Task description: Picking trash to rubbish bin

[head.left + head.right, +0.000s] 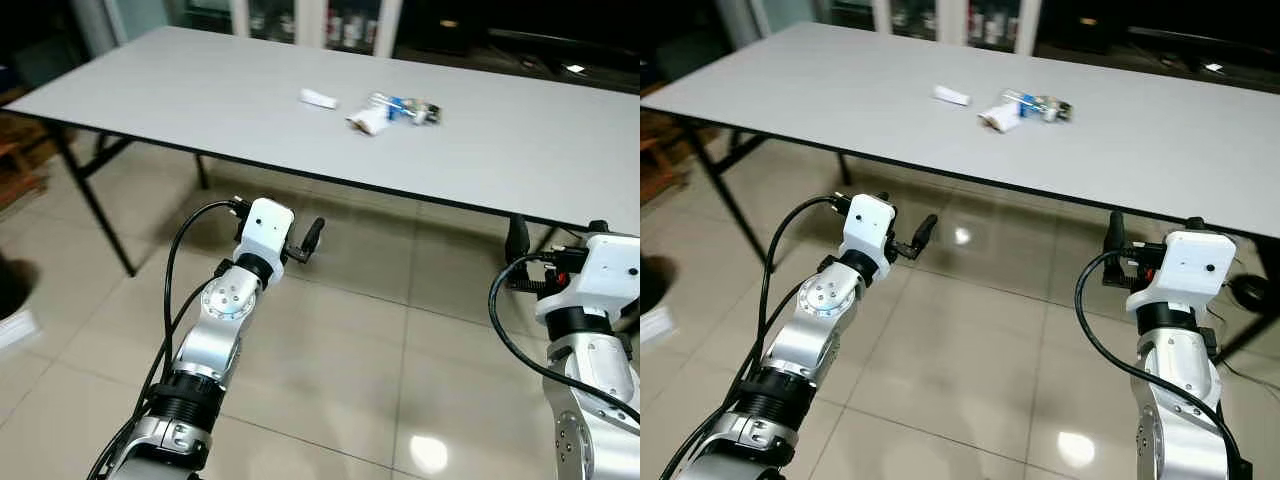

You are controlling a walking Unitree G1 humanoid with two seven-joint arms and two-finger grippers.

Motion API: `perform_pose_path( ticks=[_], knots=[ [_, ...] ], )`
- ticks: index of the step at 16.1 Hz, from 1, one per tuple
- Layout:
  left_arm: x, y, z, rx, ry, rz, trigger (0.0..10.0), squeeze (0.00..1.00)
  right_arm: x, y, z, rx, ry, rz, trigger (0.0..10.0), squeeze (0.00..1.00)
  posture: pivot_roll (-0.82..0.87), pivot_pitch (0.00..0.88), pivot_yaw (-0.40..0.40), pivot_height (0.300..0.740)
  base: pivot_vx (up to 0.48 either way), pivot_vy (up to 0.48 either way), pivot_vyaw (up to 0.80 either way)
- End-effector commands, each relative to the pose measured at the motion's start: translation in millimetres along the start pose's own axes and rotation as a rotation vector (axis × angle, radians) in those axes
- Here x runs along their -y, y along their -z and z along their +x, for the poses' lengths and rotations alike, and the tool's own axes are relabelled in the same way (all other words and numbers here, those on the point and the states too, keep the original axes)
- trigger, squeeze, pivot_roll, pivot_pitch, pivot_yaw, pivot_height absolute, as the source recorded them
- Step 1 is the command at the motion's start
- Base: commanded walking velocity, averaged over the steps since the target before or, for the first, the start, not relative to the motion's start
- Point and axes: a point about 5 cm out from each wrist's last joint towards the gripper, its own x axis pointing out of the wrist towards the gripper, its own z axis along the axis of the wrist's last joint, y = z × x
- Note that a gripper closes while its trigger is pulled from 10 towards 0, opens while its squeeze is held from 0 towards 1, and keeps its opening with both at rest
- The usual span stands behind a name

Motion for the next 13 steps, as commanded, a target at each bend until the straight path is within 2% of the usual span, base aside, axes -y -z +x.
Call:
perform_pose_path(
  ticks=[1, 4, 5, 13],
  knots=[
    [0.1, -3.5, 3.5, 0.009, 0.002, -0.008, 10.0, 0.00, 3.6, -4.4, -1.2, 0.007, 0.012, -0.006, 10.0, 0.00, 0.14, 0.013, -0.043, 0.740, 0.000, 0.000, -0.79],
    [-0.3, -5.7, 5.9, 0.018, 0.005, -0.018, 10.0, 0.00, 4.1, -4.0, -2.5, 0.002, 0.014, -0.012, 10.0, 0.00, 0.14, 0.020, -0.043, 0.740, 0.000, 0.000, -0.80],
    [-0.5, -6.6, 6.6, 0.022, 0.008, -0.023, 10.0, 0.00, 2.6, -4.2, -3.3, 0.008, 0.012, -0.009, 10.0, 0.00, 0.14, 0.020, -0.042, 0.740, 0.000, 0.000, 0.00],
    [-0.2, -7.7, 8.2, 0.025, 0.021, -0.031, 10.0, 0.00, -1.6, -4.0, -5.3, 0.008, 0.006, -0.017, 10.0, 0.00, 0.14, 0.026, -0.038, 0.740, 0.446, 0.000, 0.00]
  ],
)
